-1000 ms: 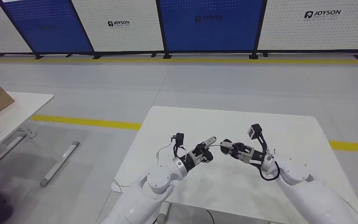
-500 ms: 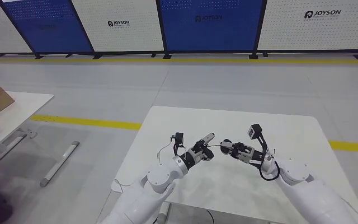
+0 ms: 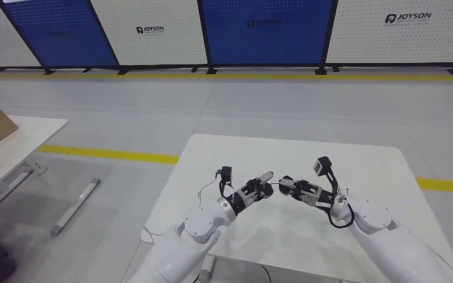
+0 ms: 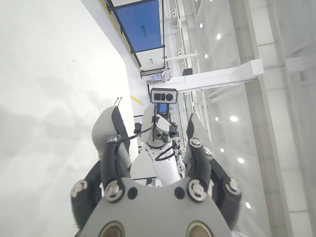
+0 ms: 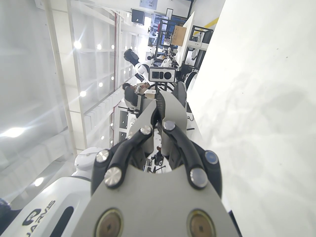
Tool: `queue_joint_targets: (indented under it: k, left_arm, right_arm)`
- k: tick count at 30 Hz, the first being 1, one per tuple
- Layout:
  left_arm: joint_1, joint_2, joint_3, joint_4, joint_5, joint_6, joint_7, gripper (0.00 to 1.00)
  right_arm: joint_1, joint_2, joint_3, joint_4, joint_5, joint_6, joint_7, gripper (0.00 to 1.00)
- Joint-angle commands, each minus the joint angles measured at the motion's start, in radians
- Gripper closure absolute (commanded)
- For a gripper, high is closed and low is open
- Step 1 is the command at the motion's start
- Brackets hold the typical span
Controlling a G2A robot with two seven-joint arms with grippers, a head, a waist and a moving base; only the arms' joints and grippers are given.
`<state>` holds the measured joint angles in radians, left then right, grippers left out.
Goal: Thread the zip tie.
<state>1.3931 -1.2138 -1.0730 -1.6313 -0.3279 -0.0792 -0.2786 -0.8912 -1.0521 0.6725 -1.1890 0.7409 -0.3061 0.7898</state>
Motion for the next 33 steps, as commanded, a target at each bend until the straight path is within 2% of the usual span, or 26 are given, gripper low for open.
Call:
queue_joint_targets:
  k: [1, 11, 25, 26, 27, 28, 29, 30, 33]
  left_arm:
    - [0.007, 0.002, -0.004, 0.0, 0.009, -0.009, -0.01, 1.0]
    - [0.014, 0.007, -0.015, 0.005, 0.026, -0.03, -0.032, 1.0]
    - [0.005, 0.003, 0.0, 0.008, 0.043, -0.027, -0.008, 1.0]
    - [0.005, 0.004, -0.001, 0.007, 0.044, -0.024, -0.009, 1.0]
    - [0.006, 0.004, -0.001, 0.005, 0.044, -0.021, -0.01, 1.0]
    - [0.007, 0.004, -0.001, 0.003, 0.045, -0.018, -0.011, 1.0]
    - [0.008, 0.004, -0.001, 0.001, 0.046, -0.017, -0.011, 1.0]
    - [0.01, 0.005, -0.002, -0.002, 0.048, -0.015, -0.011, 1.0]
    - [0.014, 0.006, -0.003, -0.007, 0.051, -0.012, -0.012, 1.0]
  right_arm:
    - [0.0, 0.0, 0.0, 0.0, 0.0, 0.0, 0.0, 1.0]
    - [0.0, 0.0, 0.0, 0.0, 0.0, 0.0, 0.0, 1.0]
    - [0.0, 0.0, 0.0, 0.0, 0.0, 0.0, 0.0, 1.0]
    - [0.0, 0.0, 0.0, 0.0, 0.0, 0.0, 0.0, 0.96]
    - [0.0, 0.0, 0.0, 0.0, 0.0, 0.0, 0.0, 0.65]
    - [0.0, 0.0, 0.0, 0.0, 0.0, 0.0, 0.0, 0.51]
    - [0.0, 0.0, 0.0, 0.0, 0.0, 0.0, 0.0, 0.15]
    - [0.0, 0.0, 0.0, 0.0, 0.0, 0.0, 0.0, 0.0]
    - [-0.017, 0.0, 0.013, -0.019, -0.015, 0.011, -0.021, 0.0]
